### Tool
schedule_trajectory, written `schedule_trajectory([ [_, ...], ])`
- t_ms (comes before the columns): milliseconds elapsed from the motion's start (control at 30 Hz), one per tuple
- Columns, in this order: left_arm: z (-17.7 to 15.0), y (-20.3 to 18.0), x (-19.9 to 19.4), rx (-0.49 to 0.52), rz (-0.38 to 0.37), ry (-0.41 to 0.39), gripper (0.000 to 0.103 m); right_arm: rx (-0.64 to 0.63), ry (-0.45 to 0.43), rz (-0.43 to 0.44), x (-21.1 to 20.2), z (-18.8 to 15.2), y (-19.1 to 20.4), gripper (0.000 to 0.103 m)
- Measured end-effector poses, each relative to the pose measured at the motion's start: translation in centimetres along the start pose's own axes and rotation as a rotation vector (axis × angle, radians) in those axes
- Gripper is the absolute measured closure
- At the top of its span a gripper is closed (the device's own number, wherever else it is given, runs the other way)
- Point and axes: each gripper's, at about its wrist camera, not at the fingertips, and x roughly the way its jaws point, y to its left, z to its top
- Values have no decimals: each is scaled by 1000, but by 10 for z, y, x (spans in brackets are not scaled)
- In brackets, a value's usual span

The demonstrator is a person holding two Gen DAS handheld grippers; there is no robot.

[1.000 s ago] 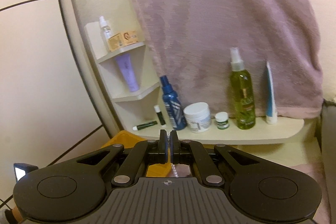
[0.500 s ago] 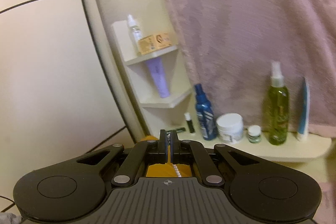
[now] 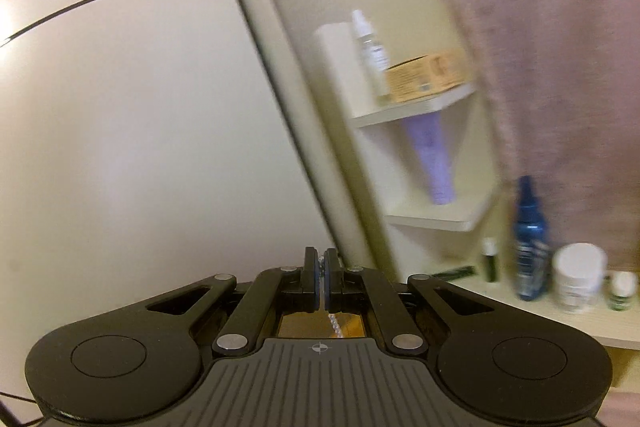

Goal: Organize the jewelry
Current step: 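Lift the pearl strand with the right gripper and lower it into the tray, then open the right gripper and reach toward the dark bead necklace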

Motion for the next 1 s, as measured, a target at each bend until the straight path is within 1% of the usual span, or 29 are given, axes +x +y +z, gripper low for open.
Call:
schedule_trajectory([
  [100, 0, 0, 0, -1, -2, 0, 86, -5, 18, -12, 21, -9, -2, 101],
  [267, 0, 1, 0, -7, -4, 1, 86, 57, 117, -72, 56, -38, -28, 101],
  [400, 0, 1, 1, -8, -6, 2, 86, 88, 193, -113, 71, -61, -48, 101],
  [500, 0, 1, 1, -9, -6, 3, 86, 87, 219, -133, 77, -71, -57, 101],
  [600, 0, 1, 1, -9, -6, 3, 86, 82, 208, -128, 79, -70, -61, 101],
  [700, 0, 2, 1, -9, -6, 3, 86, 73, 191, -96, 82, -66, -60, 101],
  [733, 0, 2, 1, -10, -7, 4, 86, 67, 193, -85, 83, -65, -59, 101],
  [800, 0, 2, 1, -10, -6, 5, 86, 48, 232, -75, 87, -67, -56, 99],
  [833, 0, 2, 2, -10, -6, 5, 86, 36, 250, -80, 88, -68, -55, 91],
  [867, 0, 2, 2, -10, -6, 5, 86, 25, 263, -85, 89, -71, -54, 74],
  [900, 0, 2, 2, -9, -6, 5, 86, 22, 269, -91, 89, -73, -53, 64],
  [933, 0, 2, 2, -9, -6, 5, 86, 23, 270, -99, 88, -76, -53, 51],
  [1000, 0, 2, 2, -10, -6, 6, 86, 29, 269, -104, 86, -80, -54, 49],
])
